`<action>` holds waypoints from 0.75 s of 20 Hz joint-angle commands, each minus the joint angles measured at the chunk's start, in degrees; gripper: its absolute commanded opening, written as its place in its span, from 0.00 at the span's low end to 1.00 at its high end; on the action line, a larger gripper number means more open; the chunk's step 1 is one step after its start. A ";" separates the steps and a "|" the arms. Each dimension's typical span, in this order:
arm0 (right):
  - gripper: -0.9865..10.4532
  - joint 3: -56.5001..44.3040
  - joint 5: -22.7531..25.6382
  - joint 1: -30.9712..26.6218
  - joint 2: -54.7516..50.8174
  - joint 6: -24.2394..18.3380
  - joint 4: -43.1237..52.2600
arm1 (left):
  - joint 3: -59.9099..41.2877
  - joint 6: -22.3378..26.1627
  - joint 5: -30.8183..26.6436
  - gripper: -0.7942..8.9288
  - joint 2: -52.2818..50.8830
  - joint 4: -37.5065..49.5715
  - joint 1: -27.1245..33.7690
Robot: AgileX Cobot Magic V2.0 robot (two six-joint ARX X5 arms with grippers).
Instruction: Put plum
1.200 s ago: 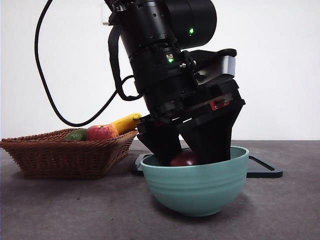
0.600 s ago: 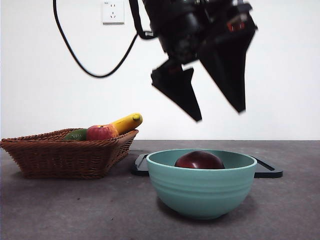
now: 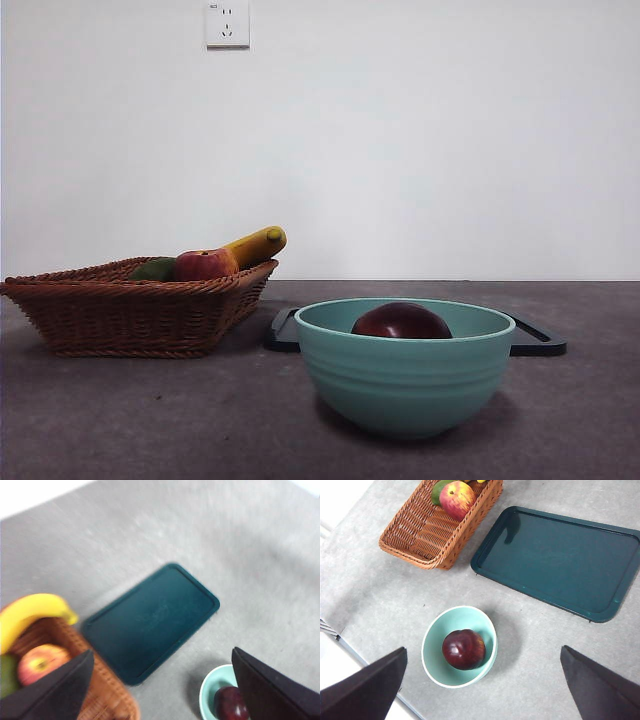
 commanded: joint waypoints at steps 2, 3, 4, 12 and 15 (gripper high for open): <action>0.52 1.11 0.02 0.13 0.44 -0.44 0.46 | -3.52 0.20 3.06 0.53 -5.88 -2.54 3.45; 0.52 1.11 0.02 0.13 0.44 -0.44 0.50 | -6.05 0.31 4.46 0.53 -8.04 -2.47 4.35; 0.52 1.11 0.02 0.13 0.44 -0.44 0.50 | -8.96 0.37 5.29 0.53 -10.29 -2.32 5.07; 0.52 1.11 0.00 0.13 0.44 -0.44 0.48 | -36.54 -0.13 17.14 0.53 -23.30 -0.96 5.88; 0.52 1.11 0.00 0.13 0.44 -0.44 0.46 | -40.63 -0.11 21.81 0.53 -24.20 -1.60 5.88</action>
